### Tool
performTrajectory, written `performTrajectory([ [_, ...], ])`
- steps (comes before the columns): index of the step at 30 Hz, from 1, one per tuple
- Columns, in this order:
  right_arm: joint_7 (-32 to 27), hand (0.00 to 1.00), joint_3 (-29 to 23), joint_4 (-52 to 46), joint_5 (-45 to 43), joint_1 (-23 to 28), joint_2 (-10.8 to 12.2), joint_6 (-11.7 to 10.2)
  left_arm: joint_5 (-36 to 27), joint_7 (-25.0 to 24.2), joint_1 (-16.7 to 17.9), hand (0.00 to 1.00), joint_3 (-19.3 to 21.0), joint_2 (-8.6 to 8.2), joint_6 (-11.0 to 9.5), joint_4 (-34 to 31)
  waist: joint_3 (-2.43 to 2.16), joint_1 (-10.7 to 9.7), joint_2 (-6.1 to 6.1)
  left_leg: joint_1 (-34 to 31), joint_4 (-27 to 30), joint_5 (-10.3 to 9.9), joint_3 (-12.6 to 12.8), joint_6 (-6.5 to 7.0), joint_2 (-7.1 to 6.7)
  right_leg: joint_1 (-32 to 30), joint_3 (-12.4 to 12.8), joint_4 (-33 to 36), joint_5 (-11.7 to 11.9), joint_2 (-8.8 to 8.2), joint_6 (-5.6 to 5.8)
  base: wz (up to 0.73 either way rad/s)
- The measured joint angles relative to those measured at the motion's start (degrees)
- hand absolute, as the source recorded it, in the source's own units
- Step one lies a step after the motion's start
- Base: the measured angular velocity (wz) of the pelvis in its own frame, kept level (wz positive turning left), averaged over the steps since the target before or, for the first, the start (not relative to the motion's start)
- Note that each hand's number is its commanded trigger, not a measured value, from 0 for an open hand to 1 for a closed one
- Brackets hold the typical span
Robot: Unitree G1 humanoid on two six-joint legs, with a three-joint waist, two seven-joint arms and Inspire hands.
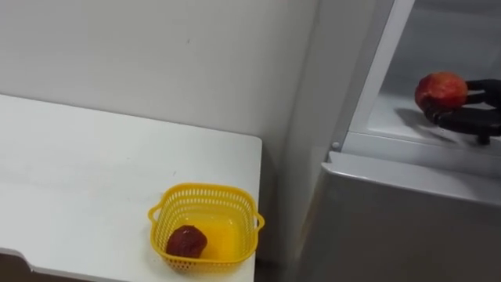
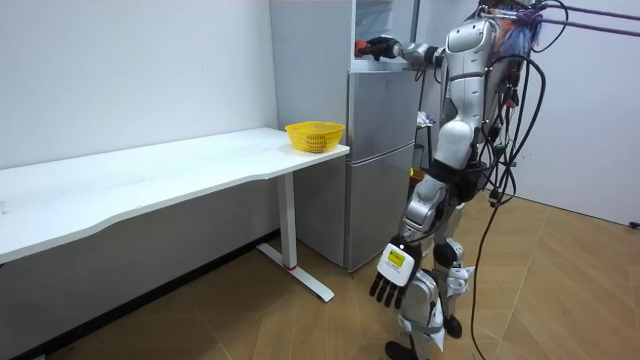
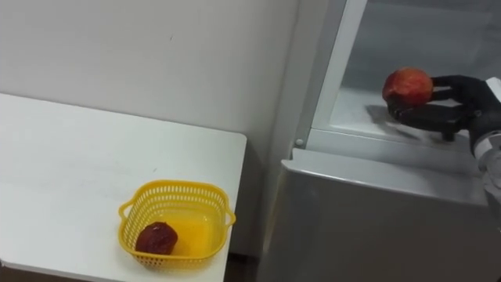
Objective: Retrieve from the upper fridge
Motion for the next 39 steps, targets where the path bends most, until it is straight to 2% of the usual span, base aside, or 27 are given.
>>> performTrajectory([
  [5,-4.15,1.0,-0.41,-9.8,0.17,5.39,0.88,0.04,0.04,0.95,0.51,0.0,0.04,-0.11,-0.01,-0.74,-0.47,0.26,1.33,0.46,0.14,0.03,0.2,0.01,-0.02,-0.06,0.17,-0.03,0.0,-0.04,0.0,0.0],
  [9,-6.54,1.0,-0.42,-17.62,-0.73,9.08,1.09,0.01,0.02,2.16,0.34,0.0,0.05,-0.43,-0.12,-0.77,-0.37,0.55,2.13,1.02,-0.07,0.04,0.71,0.01,0.0,-0.01,0.97,-0.02,0.0,0.02,0.0,-0.08],
  [12,-10.8,1.0,-1.07,-22.76,-2.41,11.96,3.05,-0.1,-0.12,3.2,0.34,0.0,0.04,-1.13,-0.28,-0.33,-0.31,0.8,2.48,2.62,-1.03,0.03,1.3,0.0,0.01,1.14,1.53,-0.12,-0.01,0.08,0.01,-0.11],
  [17,-13.06,1.0,-1.85,-31.75,-5.34,15.02,6.92,-0.29,-3.37,3.99,0.78,0.0,-0.09,-3.29,-0.47,-0.12,-0.01,0.63,3.04,2.93,-1.46,0.0,2.21,0.01,0.06,0.91,2.79,-0.04,0.04,0.19,-0.05,-0.11],
  [21,-13.41,1.0,-1.85,-39.12,-7.14,16.61,7.22,-0.73,-3.93,3.98,1.09,0.0,-0.11,-4.11,-0.51,-0.15,0.05,-0.18,3.49,2.76,-1.45,0.0,2.28,0.01,0.05,0.69,2.98,-0.07,0.04,0.22,-0.06,-0.01],
  [25,-13.78,1.0,-1.85,-43.69,-9.21,16.83,7.22,-1.19,-3.93,3.92,1.09,0.0,-0.04,-3.98,-0.55,-0.11,0.01,-0.43,3.52,2.66,-1.56,0.0,2.29,0.01,0.06,0.6,2.97,-0.14,0.04,0.24,-0.05,0.0],
  [27,-13.78,1.0,-1.85,-45.25,-9.6,16.82,7.21,-1.21,-3.92,3.9,1.04,0.0,-0.03,-3.8,-0.67,-0.1,-0.17,-0.44,3.25,2.66,-1.5,0.01,2.32,0.01,0.06,0.48,3.01,-0.15,0.03,0.26,-0.05,0.0],
  [29,-13.82,1.0,-1.85,-46.3,-10.75,16.83,7.21,-1.36,-4.02,3.92,0.77,0.0,-0.1,-3.61,-1.8,0.56,-0.63,-0.42,2.7,2.22,-1.31,0.03,2.35,0.02,0.07,0.07,3.02,-0.07,0.04,0.26,-0.05,0.0],
  [30,-13.82,1.0,-1.83,-46.91,-12.01,16.83,7.22,-1.36,-4.32,3.92,0.58,0.0,-0.33,-3.6,-2.14,0.98,-0.65,-0.4,2.53,2.15,-1.27,0.03,2.36,0.02,0.06,0.0,3.06,-0.06,0.04,0.25,-0.05,0.0],
  [37,-13.29,1.0,-1.58,-54.75,-20.81,17.82,7.26,-2.78,-4.43,3.76,-0.51,0.0,-1.16,-3.61,-3.26,3.13,-0.31,0.01,2.89,2.14,-1.54,0.01,2.37,0.01,0.13,-0.05,3.0,0.02,0.04,0.25,-0.05,0.0],
  [39,-12.38,1.0,-0.38,-57.85,-24.23,18.35,7.53,-3.88,-4.46,3.47,-0.54,0.0,-2.1,-3.59,-3.29,3.37,-0.2,-0.12,2.84,2.23,-1.71,0.01,2.42,0.0,0.14,-0.14,3.05,0.15,0.04,0.25,-0.05,0.0],
])
